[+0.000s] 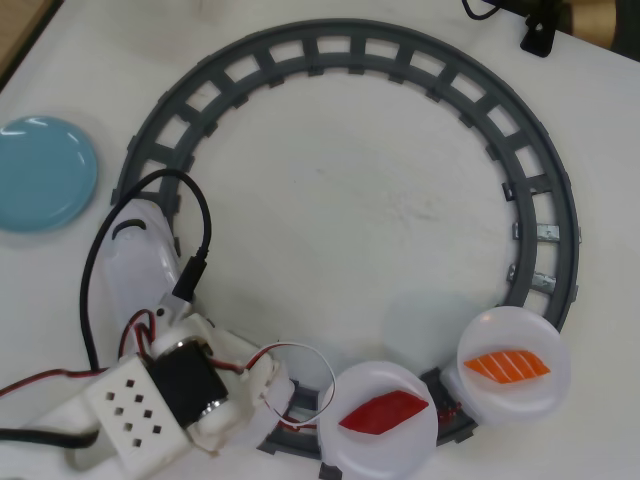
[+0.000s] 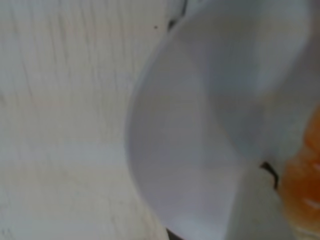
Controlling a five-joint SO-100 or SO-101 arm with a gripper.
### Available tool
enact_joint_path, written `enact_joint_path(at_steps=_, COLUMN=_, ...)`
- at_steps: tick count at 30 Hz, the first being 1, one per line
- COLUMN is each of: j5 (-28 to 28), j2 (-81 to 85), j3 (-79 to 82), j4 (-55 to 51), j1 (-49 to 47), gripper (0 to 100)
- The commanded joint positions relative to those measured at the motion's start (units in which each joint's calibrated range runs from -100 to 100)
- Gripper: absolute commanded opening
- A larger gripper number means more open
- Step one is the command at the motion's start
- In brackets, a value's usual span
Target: Pick up the sushi from the Shinkansen and put it on the blue dish
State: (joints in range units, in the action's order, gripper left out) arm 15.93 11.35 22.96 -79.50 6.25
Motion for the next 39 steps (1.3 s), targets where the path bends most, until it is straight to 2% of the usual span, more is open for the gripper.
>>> enact_joint_path(at_steps=1, j5=-0.6, j2=0.3, j3=1.1, j4=-0.2, j1=-0.6, gripper=12)
enact_joint_path(at_steps=3, j5=-1.4, j2=0.3, j3=1.4, j4=-0.2, j1=-1.9, gripper=2)
enact_joint_path(at_steps=6, j5=-2.5, j2=1.4, j3=-0.3, j4=-3.0, j1=-4.2, gripper=3)
enact_joint_path(at_steps=13, j5=-6.2, j2=0.5, j3=-19.4, j4=-14.3, j1=-15.7, gripper=3)
enact_joint_path(at_steps=17, j5=-7.7, j2=0.2, j3=-25.8, j4=-16.8, j1=-21.6, gripper=3)
enact_joint_path(at_steps=24, j5=-9.1, j2=-0.9, j3=-24.7, j4=-13.7, j1=-32.0, gripper=3)
enact_joint_path(at_steps=39, j5=-12.1, j2=-15.9, j3=-25.9, j4=-1.4, j1=-49.9, gripper=3)
